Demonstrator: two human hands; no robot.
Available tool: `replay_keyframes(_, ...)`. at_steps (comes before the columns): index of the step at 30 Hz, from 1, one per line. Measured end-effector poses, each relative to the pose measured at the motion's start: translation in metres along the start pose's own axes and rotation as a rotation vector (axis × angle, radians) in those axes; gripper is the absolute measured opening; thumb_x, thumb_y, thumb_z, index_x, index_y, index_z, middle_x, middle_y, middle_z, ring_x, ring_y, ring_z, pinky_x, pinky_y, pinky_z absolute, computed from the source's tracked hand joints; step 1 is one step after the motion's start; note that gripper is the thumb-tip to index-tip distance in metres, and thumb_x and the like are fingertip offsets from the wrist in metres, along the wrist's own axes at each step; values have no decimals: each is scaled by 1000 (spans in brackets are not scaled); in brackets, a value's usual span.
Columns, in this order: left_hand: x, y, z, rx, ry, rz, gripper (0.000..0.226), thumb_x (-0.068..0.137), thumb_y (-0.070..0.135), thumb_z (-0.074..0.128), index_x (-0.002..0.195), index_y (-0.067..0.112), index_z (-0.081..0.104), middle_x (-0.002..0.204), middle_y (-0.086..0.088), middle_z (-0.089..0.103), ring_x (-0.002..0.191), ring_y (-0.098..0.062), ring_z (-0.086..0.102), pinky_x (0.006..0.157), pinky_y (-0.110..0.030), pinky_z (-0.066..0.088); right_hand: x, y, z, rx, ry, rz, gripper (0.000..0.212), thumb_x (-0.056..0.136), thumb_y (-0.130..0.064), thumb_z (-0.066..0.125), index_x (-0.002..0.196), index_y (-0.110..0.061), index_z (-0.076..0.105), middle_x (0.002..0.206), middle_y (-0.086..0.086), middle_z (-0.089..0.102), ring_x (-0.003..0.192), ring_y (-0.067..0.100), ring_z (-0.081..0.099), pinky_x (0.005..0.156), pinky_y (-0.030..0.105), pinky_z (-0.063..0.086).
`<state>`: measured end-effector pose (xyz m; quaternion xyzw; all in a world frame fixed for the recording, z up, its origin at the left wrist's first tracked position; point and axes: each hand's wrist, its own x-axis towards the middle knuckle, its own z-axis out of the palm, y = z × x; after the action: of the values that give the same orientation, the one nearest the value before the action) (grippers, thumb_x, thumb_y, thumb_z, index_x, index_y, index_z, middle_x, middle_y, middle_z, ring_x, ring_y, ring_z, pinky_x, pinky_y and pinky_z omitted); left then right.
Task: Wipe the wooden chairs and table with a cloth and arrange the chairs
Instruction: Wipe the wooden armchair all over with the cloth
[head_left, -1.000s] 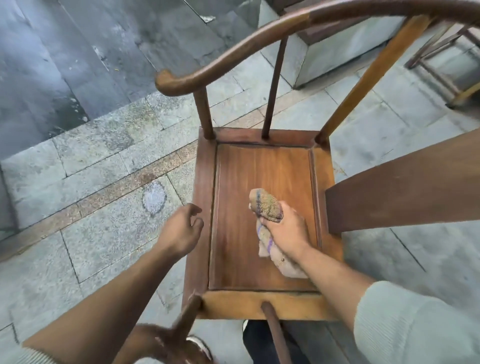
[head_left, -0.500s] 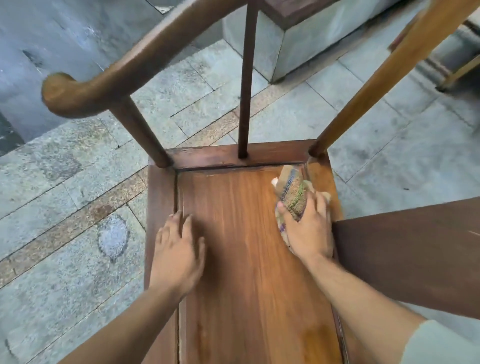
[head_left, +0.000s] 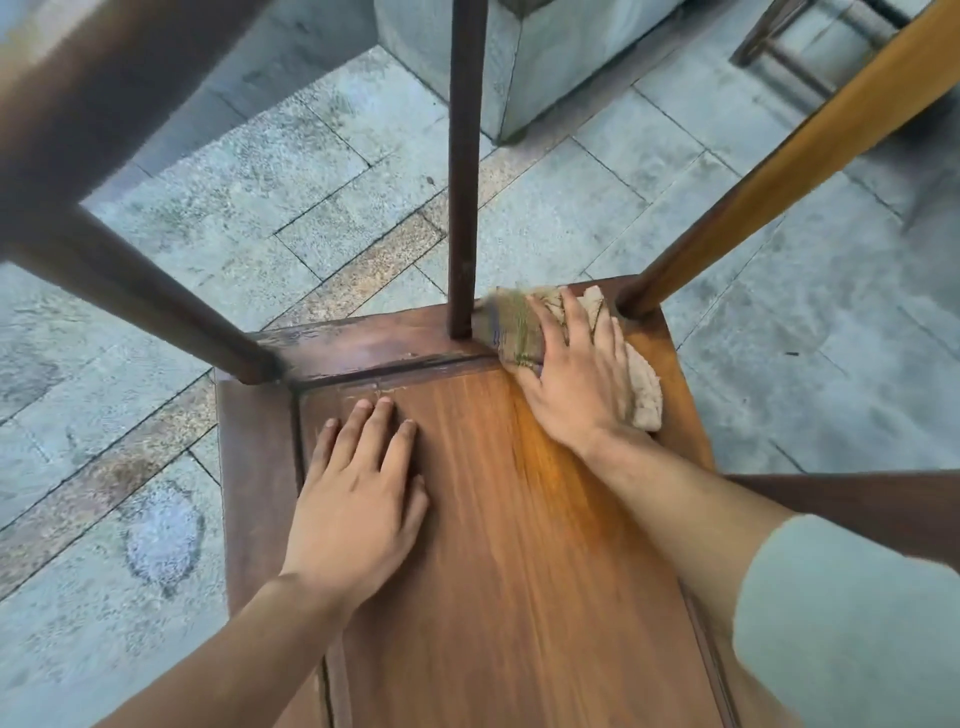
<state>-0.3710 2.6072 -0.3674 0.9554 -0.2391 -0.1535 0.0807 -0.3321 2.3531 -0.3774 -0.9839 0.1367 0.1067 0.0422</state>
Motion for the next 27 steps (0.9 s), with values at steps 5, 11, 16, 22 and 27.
replay_keyframes(5, 10, -2, -7, -1, 9, 2, 50, 91, 37, 44, 134, 14, 53, 148, -13, 46, 140, -34, 38, 114, -53, 33, 65, -18, -12, 64, 57, 122, 74, 97, -70, 41, 156, -25, 37, 164, -1, 33, 152, 37, 21, 126, 50, 13)
replay_keyframes(11, 11, -15, -12, 65, -33, 44, 53, 89, 37, 46, 137, 15, 52, 149, -13, 45, 140, -35, 39, 114, -52, 33, 33, -31, -5, 83, 121, -9, 71, 98, -62, 47, 156, -21, 39, 165, 0, 34, 154, 37, 20, 128, 50, 8)
replay_keyframes(16, 7, -12, -22, 62, -122, 58, 56, 83, 32, 59, 136, 16, 55, 148, -13, 47, 137, -35, 42, 111, -50, 37, -65, -26, 8, 159, 90, -322, 68, 87, -54, 64, 142, -15, 60, 152, -1, 52, 147, 37, 38, 127, 39, 4)
replay_keyframes(22, 4, -22, -48, -17, -75, 10, 53, 75, 26, 48, 124, 9, 61, 133, -13, 54, 123, -37, 51, 107, -48, 41, -85, -49, 10, 40, -6, -711, 77, 83, -49, 74, 151, -24, 49, 168, -4, 29, 157, 30, 17, 129, 41, 0)
replay_keyframes(27, -5, -42, -56, -53, 32, -169, 56, 74, 11, 62, 128, -5, 54, 129, -23, 53, 117, -44, 52, 101, -52, 45, -8, -111, -6, 63, 13, -512, 87, 94, -44, 67, 164, -26, 20, 173, 2, 10, 159, 34, 4, 126, 39, -8)
